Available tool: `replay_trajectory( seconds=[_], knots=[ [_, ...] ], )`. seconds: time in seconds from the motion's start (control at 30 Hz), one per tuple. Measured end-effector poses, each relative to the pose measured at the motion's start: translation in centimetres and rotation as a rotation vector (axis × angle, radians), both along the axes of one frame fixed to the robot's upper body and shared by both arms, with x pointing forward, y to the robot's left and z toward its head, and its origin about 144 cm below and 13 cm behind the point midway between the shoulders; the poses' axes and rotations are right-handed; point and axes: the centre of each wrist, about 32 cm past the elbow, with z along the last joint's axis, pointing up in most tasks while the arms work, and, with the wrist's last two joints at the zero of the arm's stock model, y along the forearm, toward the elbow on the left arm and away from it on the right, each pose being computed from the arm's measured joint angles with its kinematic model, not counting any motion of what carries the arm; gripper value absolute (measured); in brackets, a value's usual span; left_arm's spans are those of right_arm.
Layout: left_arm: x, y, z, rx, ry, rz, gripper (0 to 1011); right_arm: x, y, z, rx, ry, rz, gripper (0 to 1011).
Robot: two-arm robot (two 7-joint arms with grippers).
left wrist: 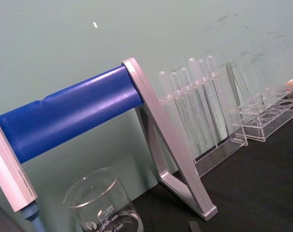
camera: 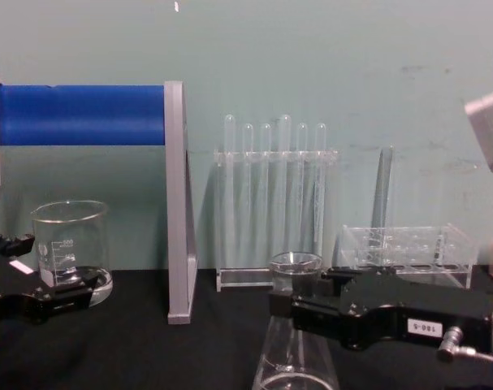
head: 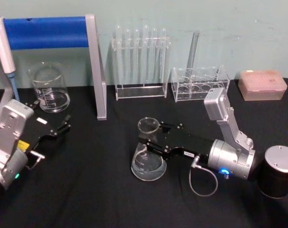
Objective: Grasp the erlenmeyer flask with one hand, shake it three times, then place it back.
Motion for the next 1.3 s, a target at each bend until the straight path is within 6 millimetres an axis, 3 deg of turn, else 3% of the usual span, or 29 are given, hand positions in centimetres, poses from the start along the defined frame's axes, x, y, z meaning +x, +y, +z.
replay_trajectory(
  seconds=[1.3],
  knots=[
    [0.00,0.00,0.00,0.000,0.000,0.000,1001,-0.03,-0.05,-0.07,-0.003,0.007,0.006,448]
  ],
)
